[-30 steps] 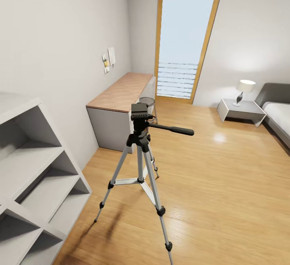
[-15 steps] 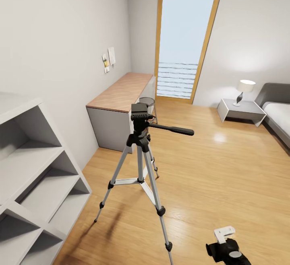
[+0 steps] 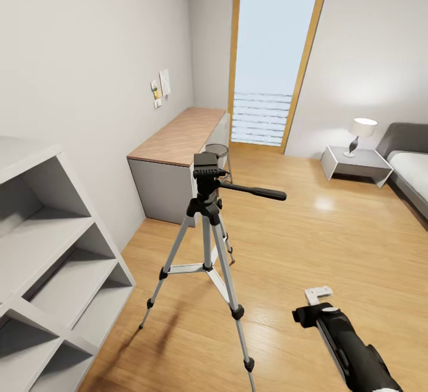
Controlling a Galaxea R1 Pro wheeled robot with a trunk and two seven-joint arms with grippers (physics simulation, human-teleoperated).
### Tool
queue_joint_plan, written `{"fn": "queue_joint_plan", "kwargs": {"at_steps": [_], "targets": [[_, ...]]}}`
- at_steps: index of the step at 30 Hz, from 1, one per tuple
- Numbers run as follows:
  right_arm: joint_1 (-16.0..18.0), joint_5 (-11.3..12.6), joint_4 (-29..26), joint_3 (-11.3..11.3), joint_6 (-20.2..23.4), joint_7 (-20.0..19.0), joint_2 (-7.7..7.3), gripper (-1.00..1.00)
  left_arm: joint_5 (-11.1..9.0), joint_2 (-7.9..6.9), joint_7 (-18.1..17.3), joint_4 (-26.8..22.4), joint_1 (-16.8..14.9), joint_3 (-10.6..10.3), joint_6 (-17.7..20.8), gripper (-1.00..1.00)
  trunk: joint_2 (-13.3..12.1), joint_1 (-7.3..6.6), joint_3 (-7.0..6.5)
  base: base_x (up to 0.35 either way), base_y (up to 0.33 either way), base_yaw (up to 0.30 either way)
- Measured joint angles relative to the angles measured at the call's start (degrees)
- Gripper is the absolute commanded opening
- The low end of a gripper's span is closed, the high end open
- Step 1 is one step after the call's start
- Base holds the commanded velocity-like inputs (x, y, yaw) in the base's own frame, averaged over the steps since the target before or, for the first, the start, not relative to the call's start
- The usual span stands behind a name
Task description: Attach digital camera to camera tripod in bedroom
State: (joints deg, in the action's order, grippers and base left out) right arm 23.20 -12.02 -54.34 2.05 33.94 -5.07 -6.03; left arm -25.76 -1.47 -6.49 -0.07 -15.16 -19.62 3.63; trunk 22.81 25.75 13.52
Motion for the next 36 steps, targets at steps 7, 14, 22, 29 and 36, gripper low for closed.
{"fn": "queue_joint_plan", "kwargs": {"at_steps": [7, 14, 22, 29, 36], "targets": [[3.9, -0.01, 0.35, -0.1, 0.67, -0.35, 0.23, 1.0, 0.0, -0.02, 0.0, 0.0, 0.0, 0.0, 0.01, -1.0, 0.0, 0.0, 0.0, 0.0, 0.0, 0.0], [9.95, 0.05, 0.05, -0.12, 7.8, -1.97, 0.53, 1.0, 0.0, -0.07, 0.0, 0.0, 0.0, 0.0, 0.01, -1.0, 0.0, 0.0, 0.0, 0.0, 0.0, 0.0], [11.54, -0.09, -4.12, -0.32, 13.64, -5.82, 0.74, 1.0, 0.0, -0.2, -0.06, 0.0, 0.0, 0.0, 0.0, -1.0, 0.0, 0.0, 0.0, 0.0, 0.0, 0.0], [11.67, -0.05, -9.89, -0.55, 20.73, -8.56, 0.82, 1.0, 0.0, -0.29, -0.08, 0.0, 0.0, 0.0, 0.01, -1.0, 0.0, 0.0, 0.0, 0.0, 0.0, 0.0], [11.7, 0.31, -23.13, -5.93, 25.87, -14.97, 1.59, 1.0, 0.0, -0.31, -0.11, 0.0, 0.0, 0.0, 0.0, -1.0, 0.01, -0.01, 0.0, 0.0, 0.0, 0.0]]}}
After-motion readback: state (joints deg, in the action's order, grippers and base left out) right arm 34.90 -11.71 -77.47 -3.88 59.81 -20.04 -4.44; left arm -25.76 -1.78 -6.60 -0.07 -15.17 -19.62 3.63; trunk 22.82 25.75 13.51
